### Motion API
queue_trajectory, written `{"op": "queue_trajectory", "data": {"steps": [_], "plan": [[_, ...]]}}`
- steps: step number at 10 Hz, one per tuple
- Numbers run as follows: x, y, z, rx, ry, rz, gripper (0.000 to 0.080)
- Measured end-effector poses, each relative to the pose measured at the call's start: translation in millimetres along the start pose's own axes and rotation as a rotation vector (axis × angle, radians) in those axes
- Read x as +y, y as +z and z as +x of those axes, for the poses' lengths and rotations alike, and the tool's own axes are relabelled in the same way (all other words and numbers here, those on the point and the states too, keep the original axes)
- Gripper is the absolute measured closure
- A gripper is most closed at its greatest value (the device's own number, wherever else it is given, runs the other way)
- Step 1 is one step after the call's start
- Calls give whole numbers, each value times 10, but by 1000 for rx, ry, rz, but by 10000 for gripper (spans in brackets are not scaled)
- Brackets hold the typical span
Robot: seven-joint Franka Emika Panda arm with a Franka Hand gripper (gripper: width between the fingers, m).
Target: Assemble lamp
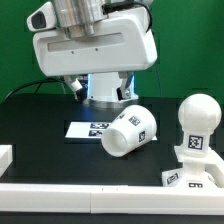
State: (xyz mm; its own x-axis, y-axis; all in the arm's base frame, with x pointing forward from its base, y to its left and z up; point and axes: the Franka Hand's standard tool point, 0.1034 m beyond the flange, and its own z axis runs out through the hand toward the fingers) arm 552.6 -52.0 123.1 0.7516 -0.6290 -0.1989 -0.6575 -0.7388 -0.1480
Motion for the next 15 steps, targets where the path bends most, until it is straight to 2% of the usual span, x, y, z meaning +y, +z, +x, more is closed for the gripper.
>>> {"op": "queue_trajectory", "data": {"steps": [1,2,3,5,6,7,8,10,11,13,15], "plan": [[85,106,17,-23,63,11,101],[157,181,-2,-50,79,4,101],[239,229,-41,-97,83,22,101],[274,236,-38,-107,90,19,101],[341,265,-104,-190,65,5,101],[449,363,-139,-258,26,-16,101],[573,405,-212,-378,19,-23,101],[721,480,-264,-505,22,-46,101],[786,518,-318,-569,59,-47,101],[820,524,-301,-644,66,-53,101],[806,645,-279,-639,68,-57,101]]}}
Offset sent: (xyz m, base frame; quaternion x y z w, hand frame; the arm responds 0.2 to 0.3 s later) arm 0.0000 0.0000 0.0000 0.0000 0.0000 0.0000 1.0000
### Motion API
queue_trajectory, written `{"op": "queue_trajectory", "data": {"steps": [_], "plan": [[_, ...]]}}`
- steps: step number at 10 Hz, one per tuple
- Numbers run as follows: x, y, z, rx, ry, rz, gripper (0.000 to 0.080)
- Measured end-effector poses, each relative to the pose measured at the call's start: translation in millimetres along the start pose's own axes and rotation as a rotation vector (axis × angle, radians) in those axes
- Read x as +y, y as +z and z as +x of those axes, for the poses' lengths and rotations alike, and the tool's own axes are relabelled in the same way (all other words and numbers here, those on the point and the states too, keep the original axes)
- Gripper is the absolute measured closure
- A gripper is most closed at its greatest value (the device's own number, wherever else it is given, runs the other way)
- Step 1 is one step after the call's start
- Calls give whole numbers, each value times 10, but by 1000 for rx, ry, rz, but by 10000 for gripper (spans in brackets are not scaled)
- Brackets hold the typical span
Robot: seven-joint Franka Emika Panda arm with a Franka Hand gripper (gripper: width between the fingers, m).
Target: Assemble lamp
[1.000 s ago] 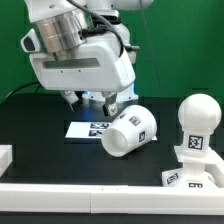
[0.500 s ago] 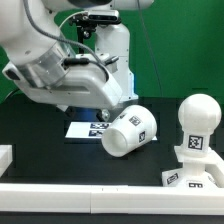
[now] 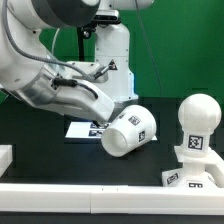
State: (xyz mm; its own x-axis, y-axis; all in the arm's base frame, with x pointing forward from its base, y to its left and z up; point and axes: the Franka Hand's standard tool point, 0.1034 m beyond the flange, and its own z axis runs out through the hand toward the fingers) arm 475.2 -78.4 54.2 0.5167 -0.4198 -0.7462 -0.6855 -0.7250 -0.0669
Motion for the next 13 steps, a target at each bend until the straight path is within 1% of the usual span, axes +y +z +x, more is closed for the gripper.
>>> {"op": "queue_trajectory", "data": {"steps": [1,2,3,4,7,9,10,11,12,13], "plan": [[-27,67,24,7,-11,-12,101],[-74,117,37,27,-53,-64,101],[-110,156,16,28,-80,-109,101],[-117,157,17,28,-77,-100,101],[-104,152,22,27,-75,-99,101],[-62,203,58,7,-61,-96,101],[-24,217,108,-10,-49,-83,101],[9,228,119,-27,-40,-72,101],[48,257,75,-78,-26,-53,101],[85,271,82,-97,-17,-49,101]]}}
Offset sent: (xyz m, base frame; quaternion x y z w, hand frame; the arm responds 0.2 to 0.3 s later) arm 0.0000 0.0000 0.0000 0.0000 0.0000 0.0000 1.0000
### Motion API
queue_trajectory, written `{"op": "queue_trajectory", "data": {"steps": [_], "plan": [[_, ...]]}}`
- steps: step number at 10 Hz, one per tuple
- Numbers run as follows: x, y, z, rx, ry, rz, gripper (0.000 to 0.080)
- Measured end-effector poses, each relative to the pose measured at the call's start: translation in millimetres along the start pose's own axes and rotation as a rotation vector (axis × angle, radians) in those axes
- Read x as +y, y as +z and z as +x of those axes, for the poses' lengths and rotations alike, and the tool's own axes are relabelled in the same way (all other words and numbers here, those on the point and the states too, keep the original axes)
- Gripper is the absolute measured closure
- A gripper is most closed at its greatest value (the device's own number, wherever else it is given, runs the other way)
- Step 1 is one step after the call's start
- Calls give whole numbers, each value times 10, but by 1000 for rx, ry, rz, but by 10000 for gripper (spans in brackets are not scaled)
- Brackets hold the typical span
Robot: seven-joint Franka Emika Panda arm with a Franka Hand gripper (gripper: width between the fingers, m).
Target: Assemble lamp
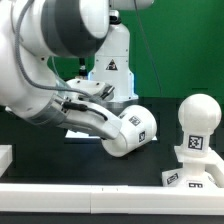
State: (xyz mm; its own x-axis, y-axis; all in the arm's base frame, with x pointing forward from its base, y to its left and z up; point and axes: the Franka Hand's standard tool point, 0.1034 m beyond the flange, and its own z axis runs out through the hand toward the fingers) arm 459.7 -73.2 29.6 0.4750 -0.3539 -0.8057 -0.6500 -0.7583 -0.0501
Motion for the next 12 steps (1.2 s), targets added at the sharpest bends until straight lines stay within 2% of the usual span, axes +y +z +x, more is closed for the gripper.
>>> {"op": "queue_trajectory", "data": {"steps": [3,5,7,11,12], "plan": [[-1,21,10,0,2,-2,101],[35,119,35,-26,27,-5,101],[40,180,-6,-115,30,-24,101],[54,192,35,-114,33,-25,101],[33,265,15,-127,58,-16,101]]}}
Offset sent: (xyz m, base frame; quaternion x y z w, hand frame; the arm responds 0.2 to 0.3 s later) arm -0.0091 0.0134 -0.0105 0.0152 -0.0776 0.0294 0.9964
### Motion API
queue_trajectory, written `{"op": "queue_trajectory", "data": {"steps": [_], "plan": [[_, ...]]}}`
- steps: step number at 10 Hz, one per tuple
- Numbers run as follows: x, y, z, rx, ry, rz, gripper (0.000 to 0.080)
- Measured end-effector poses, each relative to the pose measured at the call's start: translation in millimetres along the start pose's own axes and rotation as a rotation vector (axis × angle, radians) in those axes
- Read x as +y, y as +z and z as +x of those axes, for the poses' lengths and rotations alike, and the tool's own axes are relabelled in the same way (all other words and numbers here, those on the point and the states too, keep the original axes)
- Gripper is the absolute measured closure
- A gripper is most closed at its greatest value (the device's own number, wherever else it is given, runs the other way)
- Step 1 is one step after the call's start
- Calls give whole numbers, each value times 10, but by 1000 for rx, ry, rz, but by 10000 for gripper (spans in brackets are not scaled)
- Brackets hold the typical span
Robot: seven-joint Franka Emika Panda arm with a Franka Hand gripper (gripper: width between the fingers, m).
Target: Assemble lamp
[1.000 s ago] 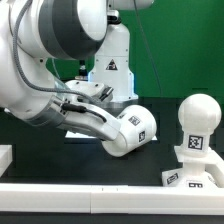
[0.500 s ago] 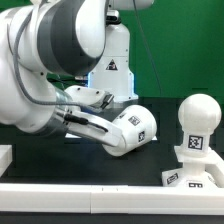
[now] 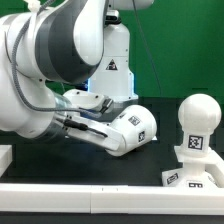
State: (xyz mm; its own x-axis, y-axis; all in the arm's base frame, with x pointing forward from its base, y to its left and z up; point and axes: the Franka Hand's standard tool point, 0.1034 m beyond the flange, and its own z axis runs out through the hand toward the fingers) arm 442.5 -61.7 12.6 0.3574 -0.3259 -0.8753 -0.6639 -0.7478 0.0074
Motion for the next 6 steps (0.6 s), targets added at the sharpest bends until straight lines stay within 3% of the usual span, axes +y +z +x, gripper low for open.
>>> {"op": "queue_trajectory", "data": {"steps": [2,3,5,6], "plan": [[-47,190,-47,-40,36,-8,101],[-35,177,-35,-36,34,-6,101],[-30,178,-32,-36,35,-6,324],[-30,178,-32,-36,35,-6,324]]}}
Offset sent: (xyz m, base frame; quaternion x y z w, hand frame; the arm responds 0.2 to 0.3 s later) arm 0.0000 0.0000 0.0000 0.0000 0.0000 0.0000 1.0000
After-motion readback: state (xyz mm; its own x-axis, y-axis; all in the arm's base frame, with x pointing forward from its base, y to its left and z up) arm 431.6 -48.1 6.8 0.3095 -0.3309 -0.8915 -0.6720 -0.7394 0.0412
